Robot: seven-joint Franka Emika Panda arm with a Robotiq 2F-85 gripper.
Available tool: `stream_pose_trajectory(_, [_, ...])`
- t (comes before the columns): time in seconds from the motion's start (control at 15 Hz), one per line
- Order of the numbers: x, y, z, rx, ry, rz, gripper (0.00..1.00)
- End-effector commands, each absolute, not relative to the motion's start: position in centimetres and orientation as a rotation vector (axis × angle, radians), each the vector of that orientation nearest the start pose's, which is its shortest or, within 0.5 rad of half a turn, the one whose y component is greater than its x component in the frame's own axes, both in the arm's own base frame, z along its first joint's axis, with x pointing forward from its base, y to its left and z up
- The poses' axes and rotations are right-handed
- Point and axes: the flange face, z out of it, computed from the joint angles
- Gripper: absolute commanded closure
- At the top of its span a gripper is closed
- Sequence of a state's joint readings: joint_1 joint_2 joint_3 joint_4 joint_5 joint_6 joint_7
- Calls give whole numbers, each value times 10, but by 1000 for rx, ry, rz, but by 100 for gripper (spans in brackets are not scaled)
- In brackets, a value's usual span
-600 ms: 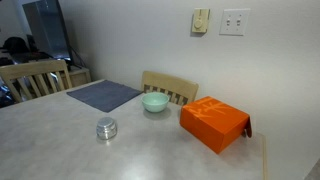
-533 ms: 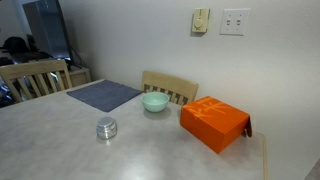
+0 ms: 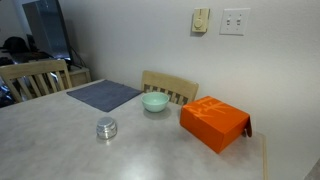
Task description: Remove the silver lid from the silver tin then place the lid back on the tin
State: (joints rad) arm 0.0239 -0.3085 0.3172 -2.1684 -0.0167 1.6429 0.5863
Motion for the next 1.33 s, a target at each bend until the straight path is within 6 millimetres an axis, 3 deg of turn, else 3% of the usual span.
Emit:
stream_pose_trajectory(0.0, [412,155,499,-3303,444,267,0])
stream_pose_trajectory(0.33, [427,151,512,-3255,431,201,0])
stream_pose_trajectory(0.47, [441,135,523,-3196,490,139,0])
stream_pose_trajectory(0.73, [479,79,540,-2967,610,102,0])
stream_pose_trajectory(1.07, [514,13,504,-2748,776,212,0])
stream_pose_trajectory(1.13, [517,6,500,-2734,790,240,0])
stream_pose_trajectory(1.2, [503,16,509,-2775,781,199,0])
stream_pose_trajectory(1.27, [508,9,501,-2761,798,220,0])
